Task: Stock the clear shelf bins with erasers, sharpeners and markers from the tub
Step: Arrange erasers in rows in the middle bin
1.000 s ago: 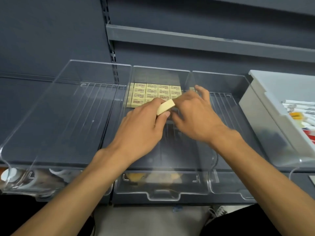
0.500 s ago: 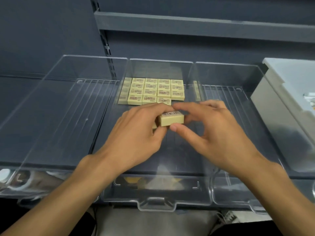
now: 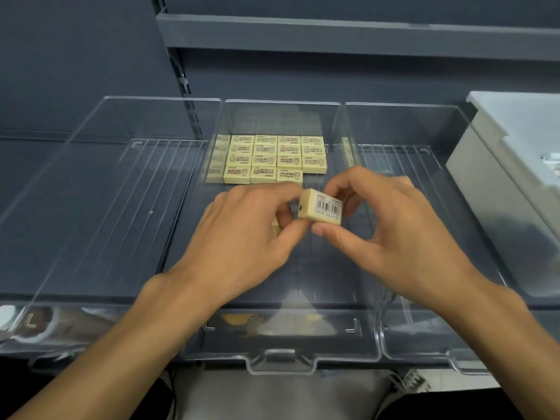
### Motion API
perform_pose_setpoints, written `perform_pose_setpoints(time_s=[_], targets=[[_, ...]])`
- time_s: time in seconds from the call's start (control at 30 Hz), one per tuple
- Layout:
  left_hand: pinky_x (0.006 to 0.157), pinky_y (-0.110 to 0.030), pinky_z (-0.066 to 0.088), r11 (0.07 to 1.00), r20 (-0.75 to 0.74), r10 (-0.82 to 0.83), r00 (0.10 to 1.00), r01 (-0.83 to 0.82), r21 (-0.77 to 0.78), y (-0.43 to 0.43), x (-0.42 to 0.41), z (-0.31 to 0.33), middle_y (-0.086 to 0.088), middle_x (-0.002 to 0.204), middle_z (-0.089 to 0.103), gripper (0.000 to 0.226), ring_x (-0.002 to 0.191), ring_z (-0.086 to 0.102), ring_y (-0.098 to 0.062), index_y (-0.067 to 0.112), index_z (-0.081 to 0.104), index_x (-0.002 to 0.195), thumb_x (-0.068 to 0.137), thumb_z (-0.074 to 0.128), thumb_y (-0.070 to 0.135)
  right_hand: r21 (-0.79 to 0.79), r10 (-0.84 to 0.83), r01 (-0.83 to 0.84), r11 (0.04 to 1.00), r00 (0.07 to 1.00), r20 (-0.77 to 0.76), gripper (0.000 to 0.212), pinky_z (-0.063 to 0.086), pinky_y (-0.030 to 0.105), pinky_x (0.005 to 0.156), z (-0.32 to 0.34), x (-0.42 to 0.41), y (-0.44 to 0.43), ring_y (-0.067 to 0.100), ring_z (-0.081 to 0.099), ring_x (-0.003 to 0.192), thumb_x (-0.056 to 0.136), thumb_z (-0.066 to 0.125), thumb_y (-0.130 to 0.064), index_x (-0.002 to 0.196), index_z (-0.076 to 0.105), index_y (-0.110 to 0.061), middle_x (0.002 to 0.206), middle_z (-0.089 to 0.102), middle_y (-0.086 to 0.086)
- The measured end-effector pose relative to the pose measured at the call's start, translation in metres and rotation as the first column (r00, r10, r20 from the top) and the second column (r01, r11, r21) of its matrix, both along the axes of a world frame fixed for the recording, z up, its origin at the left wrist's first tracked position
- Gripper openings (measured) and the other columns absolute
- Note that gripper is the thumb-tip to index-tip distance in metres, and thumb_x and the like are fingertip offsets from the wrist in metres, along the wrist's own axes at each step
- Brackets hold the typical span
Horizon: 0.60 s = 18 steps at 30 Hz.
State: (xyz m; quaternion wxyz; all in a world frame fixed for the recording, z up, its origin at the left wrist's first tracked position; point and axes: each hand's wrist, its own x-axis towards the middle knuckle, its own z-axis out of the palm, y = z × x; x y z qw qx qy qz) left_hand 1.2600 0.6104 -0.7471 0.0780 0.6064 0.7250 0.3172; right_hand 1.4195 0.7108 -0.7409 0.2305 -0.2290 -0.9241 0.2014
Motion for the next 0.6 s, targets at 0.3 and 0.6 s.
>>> perform_pose_setpoints(time_s=[0.3, 0.6], targets=[[0.067, -0.035, 0.049, 0.998, -0.009, 0.009, 1.000, -0.008, 0.061, 0.001, -0.002, 0.005, 0.014, 0.071, 0.059, 0.012, 0.069, 0.056, -0.005, 0.035, 0.062, 0.103, 0.093, 0.058, 0.042, 0.073, -0.001, -0.002, 0.997, 0.999, 0.042, 0.029, 0.036, 0.037, 0.090, 0.000, -0.009, 0.001, 0.012, 0.059, 0.077, 0.099, 0.038, -0.040, 0.103, 0.065, -0.027, 0.078, 0.065, -0.009], [0.042, -0.014, 0.031, 0.998, 0.551, 0.058, 0.832, -0.040, -0.045, 0.009, 0.000, 0.006, 0.008, 0.049, 0.051, 0.043, 0.039, 0.040, -0.001, -0.005, 0.057, 0.074, 0.094, 0.061, 0.033, 0.184, -0.061, 0.066, 0.981, 0.998, -0.030, 0.035, 0.030, 0.024, 0.078, 0.003, -0.014, 0.000, 0.007, 0.052, 0.082, 0.082, 0.062, -0.040, 0.112, 0.058, -0.021, 0.107, 0.053, -0.011]])
